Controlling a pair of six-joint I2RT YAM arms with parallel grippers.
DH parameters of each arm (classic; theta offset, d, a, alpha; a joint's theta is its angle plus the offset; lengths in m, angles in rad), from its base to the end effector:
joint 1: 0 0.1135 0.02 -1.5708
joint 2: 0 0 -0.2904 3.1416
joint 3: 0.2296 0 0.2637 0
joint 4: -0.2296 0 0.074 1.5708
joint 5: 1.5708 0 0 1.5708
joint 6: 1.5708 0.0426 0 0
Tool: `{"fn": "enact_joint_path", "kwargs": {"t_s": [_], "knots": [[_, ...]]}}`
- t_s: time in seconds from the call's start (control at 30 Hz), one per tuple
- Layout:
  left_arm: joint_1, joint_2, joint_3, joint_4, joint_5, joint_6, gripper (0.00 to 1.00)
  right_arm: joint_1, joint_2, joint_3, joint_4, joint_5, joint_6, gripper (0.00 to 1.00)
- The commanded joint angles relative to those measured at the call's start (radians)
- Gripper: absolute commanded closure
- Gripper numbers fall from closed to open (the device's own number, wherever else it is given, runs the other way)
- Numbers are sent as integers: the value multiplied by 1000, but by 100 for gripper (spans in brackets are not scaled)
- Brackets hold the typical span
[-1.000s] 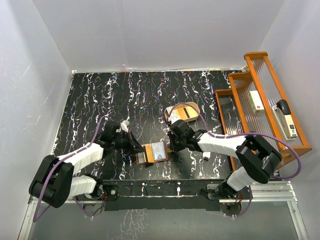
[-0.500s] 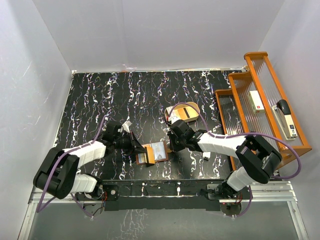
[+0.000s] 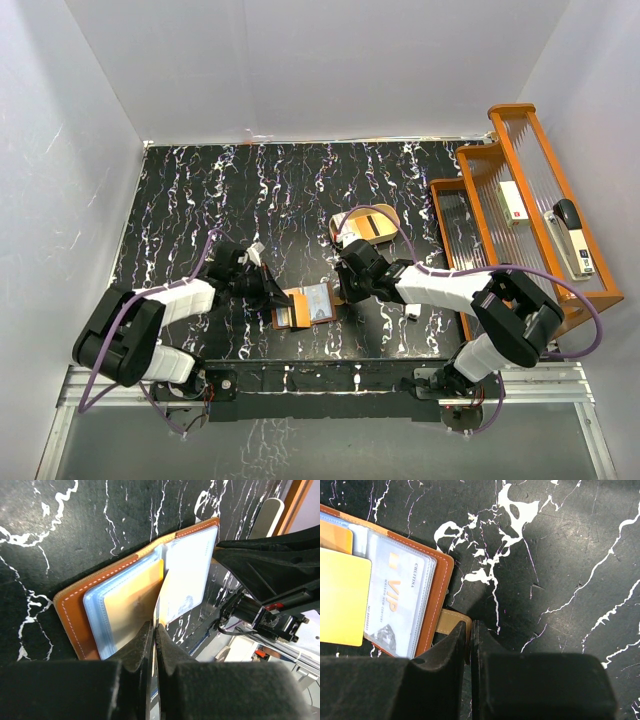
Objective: Put the credit cards into the card holder
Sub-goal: Insert the credit card into the card holder.
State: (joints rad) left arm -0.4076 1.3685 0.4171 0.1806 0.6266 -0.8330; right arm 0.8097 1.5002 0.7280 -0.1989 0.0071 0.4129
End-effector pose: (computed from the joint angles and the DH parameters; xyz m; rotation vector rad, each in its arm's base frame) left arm 0.2081 -0.1171 0.1481 -0.1958 2.5528 -1.2921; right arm 0.2010 0.2106 0.1708 -0.5115 2.5589 0.4554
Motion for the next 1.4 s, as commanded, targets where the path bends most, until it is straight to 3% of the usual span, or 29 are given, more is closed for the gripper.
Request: {"fn": "enact_joint_path", "kwargs": {"t_s": [0.0, 0.4, 1.2, 1.37], "knots": [[7, 27, 44, -50, -39, 60, 97, 3, -14, 0, 53, 0, 6, 95], [7, 84, 87, -67, -73, 90, 98, 3, -12, 2, 55, -1, 6, 95], [7, 137, 42, 123, -28, -32, 100, 3, -21, -22, 99, -20, 73, 96], [7, 117, 36, 79, -38, -26, 100, 3, -20, -28, 110, -27, 89, 96]]}}
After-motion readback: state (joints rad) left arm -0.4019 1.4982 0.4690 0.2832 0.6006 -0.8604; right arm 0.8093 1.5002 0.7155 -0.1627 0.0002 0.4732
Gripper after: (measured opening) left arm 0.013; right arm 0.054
